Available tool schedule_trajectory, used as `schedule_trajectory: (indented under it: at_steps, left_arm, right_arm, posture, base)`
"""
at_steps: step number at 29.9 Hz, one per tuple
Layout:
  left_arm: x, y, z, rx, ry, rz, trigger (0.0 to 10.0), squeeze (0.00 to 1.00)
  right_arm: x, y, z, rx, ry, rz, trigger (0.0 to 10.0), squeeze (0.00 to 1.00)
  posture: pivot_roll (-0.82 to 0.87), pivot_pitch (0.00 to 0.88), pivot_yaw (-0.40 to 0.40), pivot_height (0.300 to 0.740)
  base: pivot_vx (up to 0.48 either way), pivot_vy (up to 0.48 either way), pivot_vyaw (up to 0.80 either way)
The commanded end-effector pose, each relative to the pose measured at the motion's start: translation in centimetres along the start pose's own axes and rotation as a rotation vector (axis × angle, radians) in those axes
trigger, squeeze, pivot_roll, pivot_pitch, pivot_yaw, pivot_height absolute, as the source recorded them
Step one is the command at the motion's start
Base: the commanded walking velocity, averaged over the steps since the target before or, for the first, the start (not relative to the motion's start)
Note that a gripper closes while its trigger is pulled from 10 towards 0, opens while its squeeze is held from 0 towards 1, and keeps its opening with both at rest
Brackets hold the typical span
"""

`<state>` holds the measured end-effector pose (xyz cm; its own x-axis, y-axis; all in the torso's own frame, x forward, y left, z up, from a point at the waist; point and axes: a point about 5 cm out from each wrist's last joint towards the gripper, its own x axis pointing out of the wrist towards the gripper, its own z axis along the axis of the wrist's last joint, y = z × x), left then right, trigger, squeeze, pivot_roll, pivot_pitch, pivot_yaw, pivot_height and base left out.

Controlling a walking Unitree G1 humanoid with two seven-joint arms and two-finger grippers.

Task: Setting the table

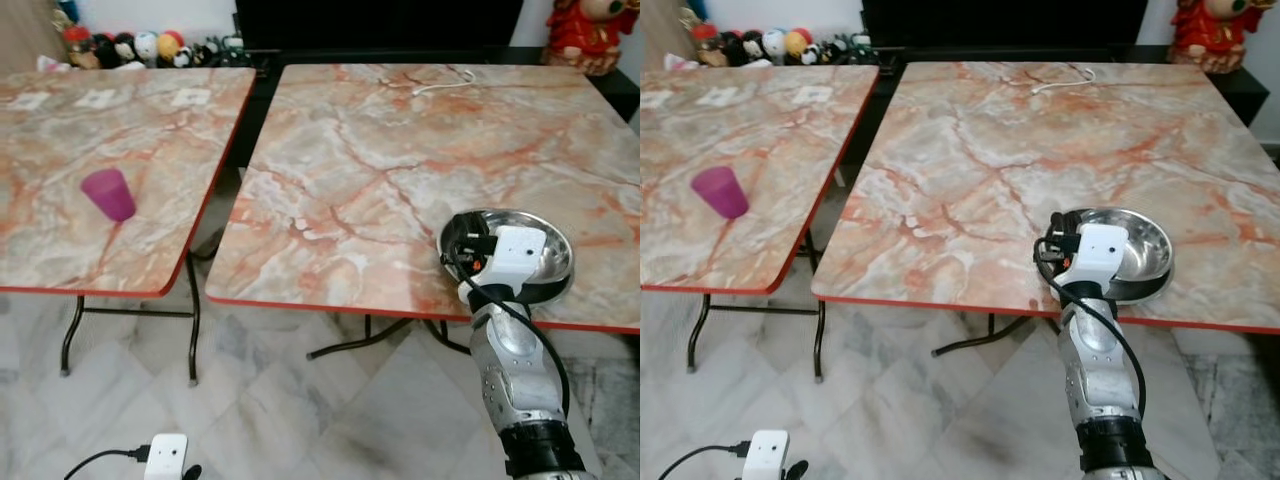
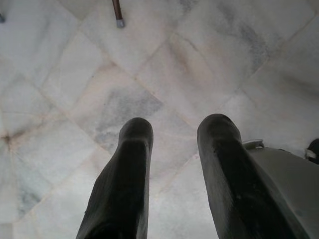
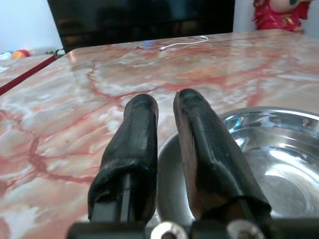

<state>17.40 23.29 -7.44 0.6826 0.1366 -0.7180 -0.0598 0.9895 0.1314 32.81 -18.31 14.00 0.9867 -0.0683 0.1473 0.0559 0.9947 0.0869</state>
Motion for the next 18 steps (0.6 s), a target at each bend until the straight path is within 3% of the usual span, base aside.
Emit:
schedule_trajectory:
  at_steps: [1, 18]
  left_arm:
    - [-0.3, 0.5, -0.9, -0.005, 0.035, 0.017, 10.0, 0.0]
    - [-0.4, 0.5, -1.2, -0.007, 0.048, 0.024, 10.0, 0.0]
  right_arm:
    - [-0.1, 0.5, 0.1, 0.026, 0.003, 0.0, 10.0, 0.0]
    - [0.1, 1.6, -0.4, 0.057, 0.022, 0.016, 10.0, 0.0]
  posture:
    - [-0.08, 0.068, 0.033, 0.74]
    - [-0.07, 0.031, 0.029, 0.74]
  base:
    - [0.0, 0.48, 0.0]
    - [0.0, 0.48, 0.0]
